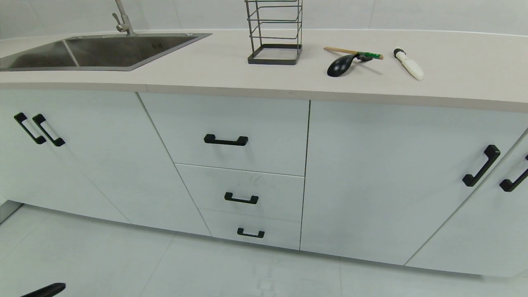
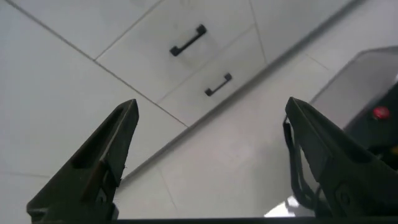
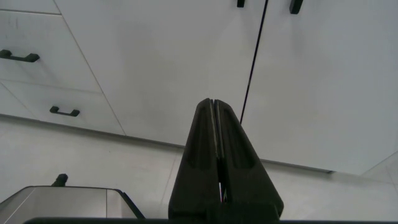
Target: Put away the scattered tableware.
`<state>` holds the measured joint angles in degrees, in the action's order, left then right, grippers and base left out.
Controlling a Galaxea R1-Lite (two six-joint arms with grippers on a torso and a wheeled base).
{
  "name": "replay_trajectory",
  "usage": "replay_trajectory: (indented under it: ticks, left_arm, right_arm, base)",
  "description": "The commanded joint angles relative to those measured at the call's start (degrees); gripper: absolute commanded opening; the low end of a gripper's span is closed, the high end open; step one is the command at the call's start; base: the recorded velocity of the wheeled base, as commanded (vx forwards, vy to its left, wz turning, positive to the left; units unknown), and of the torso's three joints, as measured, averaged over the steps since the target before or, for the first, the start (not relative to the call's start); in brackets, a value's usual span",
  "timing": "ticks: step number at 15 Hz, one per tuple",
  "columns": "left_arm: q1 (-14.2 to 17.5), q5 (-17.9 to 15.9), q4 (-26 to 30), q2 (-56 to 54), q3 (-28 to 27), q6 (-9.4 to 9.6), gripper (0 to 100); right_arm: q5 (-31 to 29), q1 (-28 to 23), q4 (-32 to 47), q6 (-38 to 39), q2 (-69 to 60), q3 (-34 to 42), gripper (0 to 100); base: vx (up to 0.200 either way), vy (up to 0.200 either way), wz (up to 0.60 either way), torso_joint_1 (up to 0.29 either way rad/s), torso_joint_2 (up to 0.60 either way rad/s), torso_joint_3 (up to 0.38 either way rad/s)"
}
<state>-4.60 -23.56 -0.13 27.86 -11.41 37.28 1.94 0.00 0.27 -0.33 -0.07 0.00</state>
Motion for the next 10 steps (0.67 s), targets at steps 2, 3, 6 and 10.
replay_trajectory:
  ticks: [2,3,6,10]
  left_arm:
    - [-5.2,0.4,0.3,10.4,-0.1,7.55,100]
    - [-5.2,1.9,0.7,11.7,-0.3,10.27,100]
    - [-5.4,4.9,0.7,17.2,-2.4,17.3,100]
    - [-8.7,9.0,0.4,32.3,-11.7,39.01,100]
  right_arm:
    - [0.0,0.0,0.0,0.0,0.1,0.0,0]
    - [0.1,0.0,0.0,0.0,0.1,0.0,0]
    - [0.0,0.0,0.0,0.0,0.1,0.0,0]
    - [0.1,0.0,0.0,0.0,0.1,0.0,0]
  base:
    - [0.0,0.0,0.0,0.0,0.0,0.0]
    - [0.0,0.0,0.0,0.0,0.0,0.0]
    - [0.0,0.0,0.0,0.0,0.0,0.0]
    - [0.0,0.0,0.0,0.0,0.0,0.0]
